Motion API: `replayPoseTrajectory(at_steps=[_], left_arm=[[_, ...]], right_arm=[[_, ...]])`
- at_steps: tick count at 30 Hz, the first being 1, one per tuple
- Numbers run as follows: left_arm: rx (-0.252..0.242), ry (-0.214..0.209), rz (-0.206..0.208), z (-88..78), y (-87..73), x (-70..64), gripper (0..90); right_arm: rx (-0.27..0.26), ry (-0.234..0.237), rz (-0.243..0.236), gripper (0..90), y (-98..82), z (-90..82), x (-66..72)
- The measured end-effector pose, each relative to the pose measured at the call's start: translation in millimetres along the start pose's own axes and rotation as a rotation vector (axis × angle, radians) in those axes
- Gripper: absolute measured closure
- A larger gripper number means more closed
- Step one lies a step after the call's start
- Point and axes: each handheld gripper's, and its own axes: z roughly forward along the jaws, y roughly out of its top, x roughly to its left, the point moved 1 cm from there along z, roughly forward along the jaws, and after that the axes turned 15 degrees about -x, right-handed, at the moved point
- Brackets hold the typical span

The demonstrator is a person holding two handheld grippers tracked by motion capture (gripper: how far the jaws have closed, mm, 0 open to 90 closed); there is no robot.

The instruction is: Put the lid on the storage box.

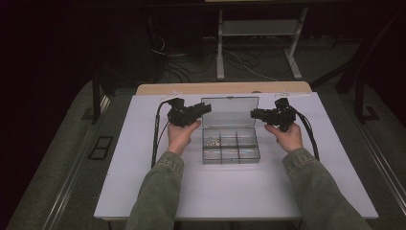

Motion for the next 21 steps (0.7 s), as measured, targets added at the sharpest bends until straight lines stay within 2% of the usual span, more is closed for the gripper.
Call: replayPoseTrajectory(at_steps=[1, 4, 6, 13, 21], left_arm=[[0.006, 0.005, 0.016, -0.5, 0.4, -2.1, 55.1], [0.018, 0.010, 0.023, -2.3, 0.3, -3.8, 58.6], [0.019, 0.006, 0.024, -3.0, 0.6, -3.6, 61.2], [0.022, -0.009, 0.070, -5.6, -0.8, -5.8, 62.5], [0.006, -0.019, 0.090, -8.6, -4.5, -7.2, 62.5]], right_arm=[[-0.002, 0.002, -0.006, 71.3, -0.4, -0.9, 0.6], [-0.007, 0.006, -0.010, 70.5, -2.3, -4.1, 2.1], [-0.012, 0.005, -0.009, 70.2, -3.4, -5.8, 3.7], [0.007, 0.005, 0.004, 66.4, -1.9, -8.4, 4.6], [-0.007, 0.052, 0.000, 57.6, 8.1, -22.7, 12.4]])
